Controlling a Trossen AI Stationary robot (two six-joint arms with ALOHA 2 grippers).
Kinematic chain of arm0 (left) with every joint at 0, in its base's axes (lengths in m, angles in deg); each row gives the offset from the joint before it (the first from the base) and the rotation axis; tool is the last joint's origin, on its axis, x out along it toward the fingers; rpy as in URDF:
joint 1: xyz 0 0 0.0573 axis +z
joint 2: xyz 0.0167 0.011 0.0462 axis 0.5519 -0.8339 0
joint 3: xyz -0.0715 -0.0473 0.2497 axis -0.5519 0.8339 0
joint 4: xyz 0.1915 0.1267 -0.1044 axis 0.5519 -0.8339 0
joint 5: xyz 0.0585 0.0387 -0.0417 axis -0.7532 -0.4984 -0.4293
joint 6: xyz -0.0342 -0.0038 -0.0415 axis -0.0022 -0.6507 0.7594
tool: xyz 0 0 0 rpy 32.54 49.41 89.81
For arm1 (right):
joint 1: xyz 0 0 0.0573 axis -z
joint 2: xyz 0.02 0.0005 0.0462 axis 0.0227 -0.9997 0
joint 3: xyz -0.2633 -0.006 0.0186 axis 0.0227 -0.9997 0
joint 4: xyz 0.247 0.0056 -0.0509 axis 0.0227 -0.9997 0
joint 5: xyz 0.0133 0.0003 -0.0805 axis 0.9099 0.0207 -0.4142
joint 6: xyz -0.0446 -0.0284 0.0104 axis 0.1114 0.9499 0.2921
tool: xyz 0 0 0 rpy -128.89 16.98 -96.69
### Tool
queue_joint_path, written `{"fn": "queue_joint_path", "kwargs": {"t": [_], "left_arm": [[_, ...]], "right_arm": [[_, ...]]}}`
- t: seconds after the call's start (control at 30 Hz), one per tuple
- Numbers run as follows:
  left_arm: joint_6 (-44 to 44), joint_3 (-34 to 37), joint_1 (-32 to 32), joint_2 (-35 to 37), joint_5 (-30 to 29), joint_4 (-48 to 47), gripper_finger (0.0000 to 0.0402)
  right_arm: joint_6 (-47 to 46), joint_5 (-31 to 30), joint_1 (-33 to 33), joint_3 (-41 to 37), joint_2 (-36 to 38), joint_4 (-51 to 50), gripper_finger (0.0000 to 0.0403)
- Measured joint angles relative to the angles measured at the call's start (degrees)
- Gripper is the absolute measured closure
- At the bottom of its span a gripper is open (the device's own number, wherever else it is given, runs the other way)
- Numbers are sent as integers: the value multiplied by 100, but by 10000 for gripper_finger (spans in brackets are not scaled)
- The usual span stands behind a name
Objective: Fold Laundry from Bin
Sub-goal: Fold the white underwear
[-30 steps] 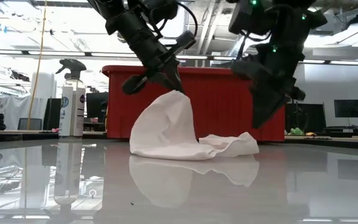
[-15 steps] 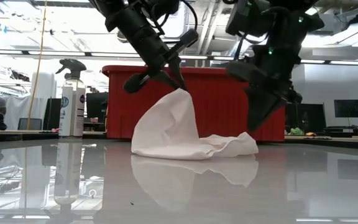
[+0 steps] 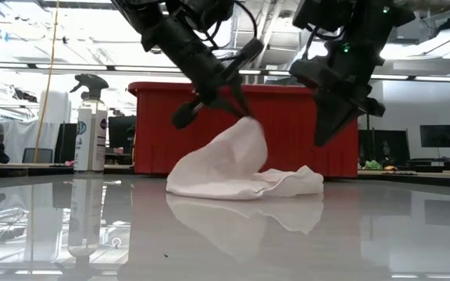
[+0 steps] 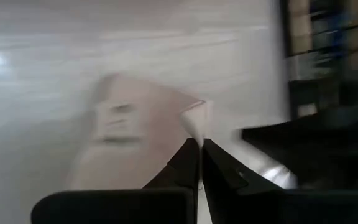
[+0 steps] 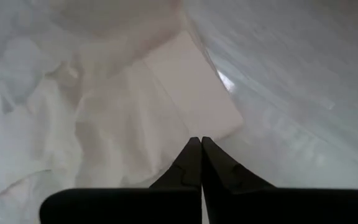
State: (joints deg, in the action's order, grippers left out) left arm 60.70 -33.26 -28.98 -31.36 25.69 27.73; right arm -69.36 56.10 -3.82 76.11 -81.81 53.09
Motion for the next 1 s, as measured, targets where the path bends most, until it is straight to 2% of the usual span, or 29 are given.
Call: {"fn": "queue_joint_path", "kwargs": {"t": [0.33, 0.57, 1.0], "left_arm": [[263, 0, -48, -215, 90, 403, 401], [372, 12, -56, -378, 214, 753, 401], [463, 7, -160, -374, 24, 874, 401]], "right_arm": [[-101, -223, -2, 0, 552, -444, 379], [-101, -293, -4, 0, 599, -599, 376], [-75, -295, -4, 0, 601, -648, 376]]}}
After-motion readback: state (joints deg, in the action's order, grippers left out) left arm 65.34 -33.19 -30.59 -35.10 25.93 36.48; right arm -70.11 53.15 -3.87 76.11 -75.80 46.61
